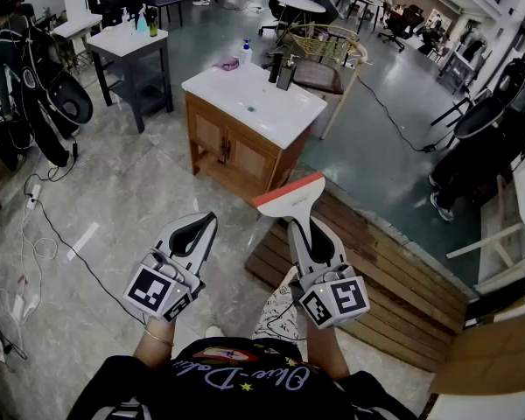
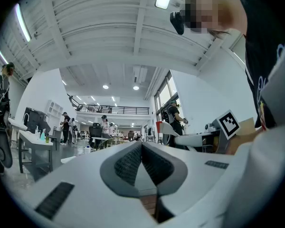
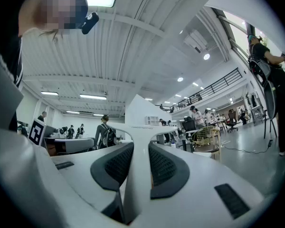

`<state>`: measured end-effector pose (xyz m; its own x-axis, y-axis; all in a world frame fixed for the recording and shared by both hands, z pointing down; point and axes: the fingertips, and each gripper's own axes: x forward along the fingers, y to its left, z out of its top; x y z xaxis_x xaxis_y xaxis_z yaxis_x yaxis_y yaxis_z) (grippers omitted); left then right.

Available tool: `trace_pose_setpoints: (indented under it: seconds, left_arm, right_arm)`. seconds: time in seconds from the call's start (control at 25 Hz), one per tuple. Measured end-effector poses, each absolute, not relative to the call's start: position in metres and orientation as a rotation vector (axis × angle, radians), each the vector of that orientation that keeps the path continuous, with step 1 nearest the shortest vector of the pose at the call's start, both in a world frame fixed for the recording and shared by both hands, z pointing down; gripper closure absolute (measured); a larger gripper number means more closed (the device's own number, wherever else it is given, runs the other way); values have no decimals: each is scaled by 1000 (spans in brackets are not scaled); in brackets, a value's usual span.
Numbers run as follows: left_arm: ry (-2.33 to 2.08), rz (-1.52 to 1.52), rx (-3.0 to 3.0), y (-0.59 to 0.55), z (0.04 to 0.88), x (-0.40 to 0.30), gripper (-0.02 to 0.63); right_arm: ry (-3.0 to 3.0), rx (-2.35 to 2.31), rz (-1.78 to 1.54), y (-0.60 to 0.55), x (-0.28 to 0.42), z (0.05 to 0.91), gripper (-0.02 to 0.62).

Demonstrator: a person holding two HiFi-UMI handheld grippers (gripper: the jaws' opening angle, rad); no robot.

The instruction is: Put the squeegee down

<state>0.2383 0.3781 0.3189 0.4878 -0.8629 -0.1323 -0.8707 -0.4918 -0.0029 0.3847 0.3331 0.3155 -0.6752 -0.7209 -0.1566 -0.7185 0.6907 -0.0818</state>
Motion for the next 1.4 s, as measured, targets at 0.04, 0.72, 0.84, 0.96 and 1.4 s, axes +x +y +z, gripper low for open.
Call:
trace_pose_setpoints:
  seconds: [0.04,0.72,0.84,0.96,1.4]
  left_arm:
    - [1548,174,-2649,378,319,239,612]
    - [1563,185,-2657,392,324,224,612]
    - [1569,197,-2653,392,325,221,612]
    - [1572,194,-2650,392,326,218,612]
    - [1615,181,-2641,398,327,194,612]
  right_arm:
    - [2724,-1172,-22,333,386,315,479]
    - [2697,-1155,-88,347,379,316,479]
    - [2694,-1155,-91,347,378,316,479]
    - [2693,-1152,-82,347,374,314,479]
    - [2691,-1129,-128,344,355,317,479]
